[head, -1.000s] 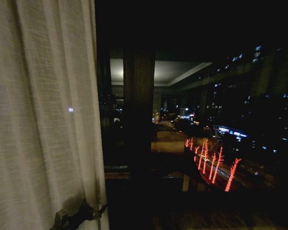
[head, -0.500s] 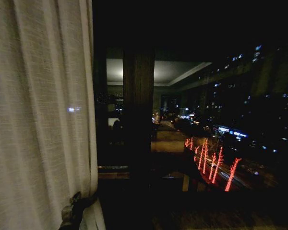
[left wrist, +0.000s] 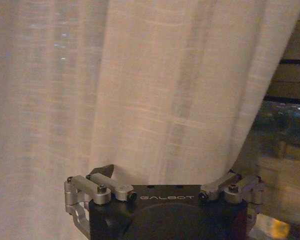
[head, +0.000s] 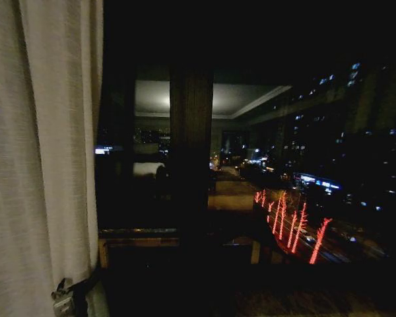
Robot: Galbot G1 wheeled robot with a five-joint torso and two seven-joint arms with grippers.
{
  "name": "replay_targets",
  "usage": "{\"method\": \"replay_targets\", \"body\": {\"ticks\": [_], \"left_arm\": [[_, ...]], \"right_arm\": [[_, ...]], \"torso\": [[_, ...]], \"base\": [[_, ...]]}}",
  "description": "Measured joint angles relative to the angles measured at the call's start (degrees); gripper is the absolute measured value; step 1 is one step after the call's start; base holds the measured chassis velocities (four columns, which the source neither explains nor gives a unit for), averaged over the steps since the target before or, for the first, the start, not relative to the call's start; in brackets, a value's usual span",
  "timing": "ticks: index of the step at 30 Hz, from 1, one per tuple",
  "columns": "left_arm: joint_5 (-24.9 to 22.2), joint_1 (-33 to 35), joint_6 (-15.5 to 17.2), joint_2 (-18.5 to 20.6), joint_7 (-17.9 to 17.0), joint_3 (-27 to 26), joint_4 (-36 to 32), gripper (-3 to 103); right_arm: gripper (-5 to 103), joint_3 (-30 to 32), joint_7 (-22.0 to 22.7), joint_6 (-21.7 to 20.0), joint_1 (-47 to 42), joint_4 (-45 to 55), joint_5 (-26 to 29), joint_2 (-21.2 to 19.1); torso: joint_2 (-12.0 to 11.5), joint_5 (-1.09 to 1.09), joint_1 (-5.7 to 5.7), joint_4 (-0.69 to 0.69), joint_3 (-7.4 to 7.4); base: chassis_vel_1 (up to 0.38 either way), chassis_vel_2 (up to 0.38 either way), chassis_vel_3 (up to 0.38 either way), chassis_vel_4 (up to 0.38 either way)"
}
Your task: Open the curtains by pulling them apart, changing their state from closed to fully open.
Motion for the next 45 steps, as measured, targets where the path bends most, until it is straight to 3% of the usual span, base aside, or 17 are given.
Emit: {"method": "replay_targets", "body": {"ticks": [4, 12, 14, 15, 18, 21, 23, 24, 26, 28, 29, 32, 33, 36, 37, 40, 45], "left_arm": [[-0.1, -0.4, -0.8, 0.0, -2.4, -1.0, 0.7, 100], [-1.3, -0.5, -0.5, 1.5, -3.3, -2.1, 1.2, 100], [-1.6, -0.5, -0.5, 1.8, -2.8, -2.3, 1.4, 100], [-1.9, -0.3, -0.3, 2.4, -0.7, -2.5, 1.5, 100], [-2.1, 0.1, 0.0, 2.9, 1.4, -2.6, 1.3, 100], [-2.5, 1.6, 0.4, 3.6, 5.9, -2.6, 0.6, 85], [-2.5, 2.1, 0.4, 3.9, 7.1, -2.6, 0.4, 85], [-2.5, 2.8, 0.5, 4.3, 8.8, -2.8, 0.2, 74], [-2.5, 3.2, 0.5, 4.6, 9.8, -3.1, 0.1, 74], [-2.5, 4.2, 0.6, 5.4, 12.4, -3.8, -0.3, 63], [-2.5, 4.2, 0.6, 5.4, 12.4, -3.8, -0.3, 63], [-2.5, 5.9, 0.6, 6.5, 18.9, -5.2, -1.0, 47], [-2.5, 5.9, 0.6, 6.5, 18.9, -5.2, -1.0, 47], [-2.7, 7.3, 0.8, 7.2, 24.5, -6.5, -1.6, 36], [-2.7, 7.3, 0.8, 7.2, 24.5, -6.5, -1.6, 36], [-3.1, 8.1, 1.5, 7.6, 27.4, -7.2, -2.1, 19], [-3.6, 8.5, 2.1, 8.2, 30.0, -8.3, -2.2, 4]], "right_arm": [[100, 0.3, 0.0, 0.0, 0.2, -0.4, 0.3, 0.0], [100, -0.3, 0.0, -0.1, 1.2, -1.7, 0.3, 0.0], [100, -0.4, 0.0, -0.1, 1.3, -1.8, 0.3, 0.0], [100, -0.3, 0.0, -0.1, 1.5, -1.9, 0.3, 0.0], [100, -0.1, 0.1, -0.1, 1.6, -2.0, 0.3, 0.0], [100, 1.1, 0.2, -0.1, 1.6, -2.0, 0.9, 0.0], [100, 1.6, 0.2, -0.1, 1.6, -2.0, 1.1, 0.0], [100, 2.2, 0.2, -0.1, 1.5, -2.0, 1.4, 0.0], [100, 2.6, 0.2, -0.1, 1.4, -2.0, 1.6, 0.0], [100, 3.4, 0.2, -0.1, 1.1, -1.9, 2.3, 0.0], [100, 3.4, 0.2, -0.1, 1.1, -1.9, 2.3, 0.0], [100, 4.6, 1.0, -1.3, -0.1, -1.6, 3.6, 0.0], [100, 4.6, 1.0, -1.3, -0.1, -1.6, 3.6, 0.0], [100, 4.9, 2.8, -4.9, -1.3, -0.5, 5.7, 0.0], [100, 4.9, 2.8, -4.9, -1.3, -0.5, 5.7, 0.0], [100, 6.6, 3.6, -6.2, -1.3, -0.1, 6.5, 0.0], [100, 9.9, 3.6, -6.3, -0.7, -0.3, 8.2, 0.0]], "torso": [[0.0, 0.0, 0.01, 0.01, 0.0], [0.0, 0.0, 0.01, 0.01, 0.0], [0.0, 0.0, 0.01, 0.01, 0.0], [0.0, 0.0, 0.01, 0.0, 0.0], [0.0, 0.0, 0.01, 0.01, 0.0], [0.0, 0.0, 0.01, 0.0, 0.0], [0.0, 0.0, 0.01, 0.01, 0.0], [0.0, 0.0, 0.01, 0.0, 0.0], [0.0, 0.0, 0.01, 0.0, 0.0], [0.0, 0.0, 0.01, 0.02, 0.0], [0.0, 0.0, 0.01, 0.02, 0.0], [0.0, 0.0, 0.01, 0.01, 0.0], [0.0, 0.0, 0.01, 0.01, 0.0], [0.0, 0.0, 0.01, 0.0, 0.0], [0.0, 0.0, 0.01, 0.0, 0.0], [0.0, 0.0, 0.01, 0.01, 0.0], [0.0, 0.01, 0.0, 0.0, 0.0]], "base": [[0.0, 0.0, 0.0, 0.0], [0.0, 0.0, 0.0, 0.0], [0.0, 0.0, 0.0, 0.0], [0.0, 0.0, 0.0, 0.0], [0.0, 0.0, 0.0, 0.0], [0.0, 0.0, 0.0, 0.0], [0.0, 0.0, 0.0, 0.0], [0.0, 0.0, 0.0, 0.0], [0.0, 0.0, 0.0, 0.0], [0.0, 0.0, 0.0, 0.0], [0.0, 0.0, 0.0, 0.0], [0.0, 0.0, 0.0, 0.0], [0.0, 0.0, 0.0, 0.0], [0.0, 0.0, 0.0, 0.0], [0.0, 0.0, 0.0, 0.0], [0.0, 0.0, 0.0, 0.0], [0.0, 0.0, 0.0, 0.0]]}}
